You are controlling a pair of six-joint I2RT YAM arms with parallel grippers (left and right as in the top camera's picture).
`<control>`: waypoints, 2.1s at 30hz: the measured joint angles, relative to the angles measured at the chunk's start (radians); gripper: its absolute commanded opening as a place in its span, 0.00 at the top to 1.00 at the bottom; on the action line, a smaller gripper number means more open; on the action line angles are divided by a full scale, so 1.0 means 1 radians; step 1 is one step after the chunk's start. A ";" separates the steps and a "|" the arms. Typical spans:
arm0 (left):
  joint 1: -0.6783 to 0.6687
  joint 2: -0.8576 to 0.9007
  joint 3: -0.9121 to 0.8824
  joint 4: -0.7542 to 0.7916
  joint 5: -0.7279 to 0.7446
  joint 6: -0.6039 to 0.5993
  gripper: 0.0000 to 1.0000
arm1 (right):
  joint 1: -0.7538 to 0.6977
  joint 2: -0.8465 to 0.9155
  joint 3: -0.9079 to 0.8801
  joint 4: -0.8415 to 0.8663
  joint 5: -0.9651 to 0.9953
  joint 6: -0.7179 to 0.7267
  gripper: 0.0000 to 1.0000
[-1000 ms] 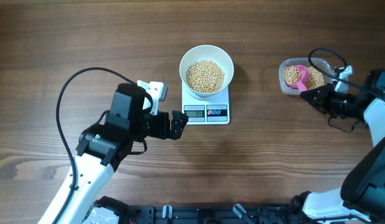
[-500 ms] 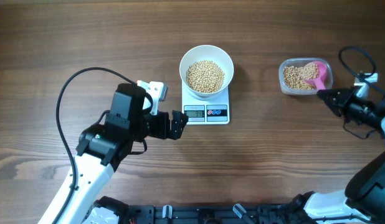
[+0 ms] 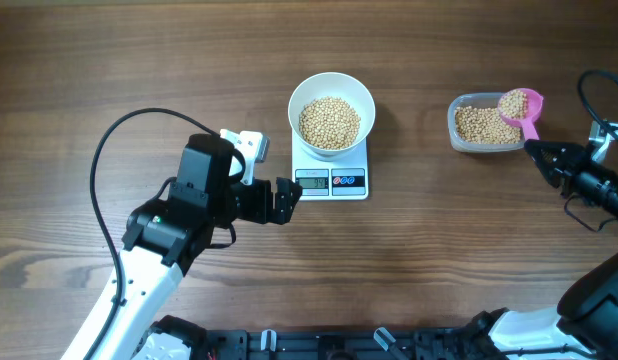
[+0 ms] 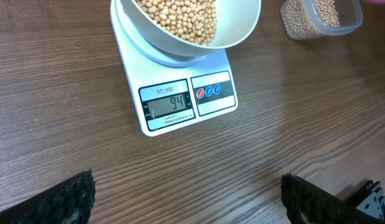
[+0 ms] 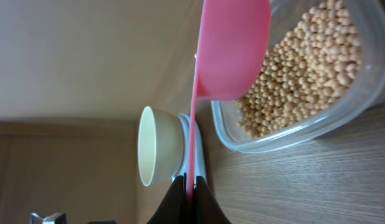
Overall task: Scoop item into bowl and weigh 150g on scale
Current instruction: 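Dip the scoop into the soybeans and lift a scoopful, then carry the scoop over the white bowl and pour the soybeans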
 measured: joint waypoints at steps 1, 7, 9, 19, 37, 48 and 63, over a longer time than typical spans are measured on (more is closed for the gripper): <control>0.000 0.000 0.000 0.000 0.000 0.000 0.00 | 0.000 0.000 0.000 -0.001 -0.008 0.000 0.96; 0.000 0.000 0.000 0.000 0.000 0.000 0.00 | 0.000 0.000 0.000 -0.003 -0.050 0.000 0.96; 0.000 0.000 0.000 0.000 0.000 0.000 0.00 | 0.000 0.000 0.000 -0.003 -0.081 0.000 0.96; 0.000 0.000 0.000 0.000 0.000 0.000 0.00 | 0.037 0.000 0.000 -0.029 -0.205 0.040 0.96; 0.000 0.000 0.000 0.000 0.000 0.000 0.00 | 0.479 -0.184 0.000 0.386 -0.160 0.499 0.96; 0.000 0.000 0.000 0.000 0.000 0.000 0.00 | 0.763 -0.196 0.000 0.402 0.107 0.492 0.96; 0.000 0.000 0.000 0.000 0.000 0.000 0.00 | 0.973 -0.196 0.000 0.396 0.518 0.161 0.96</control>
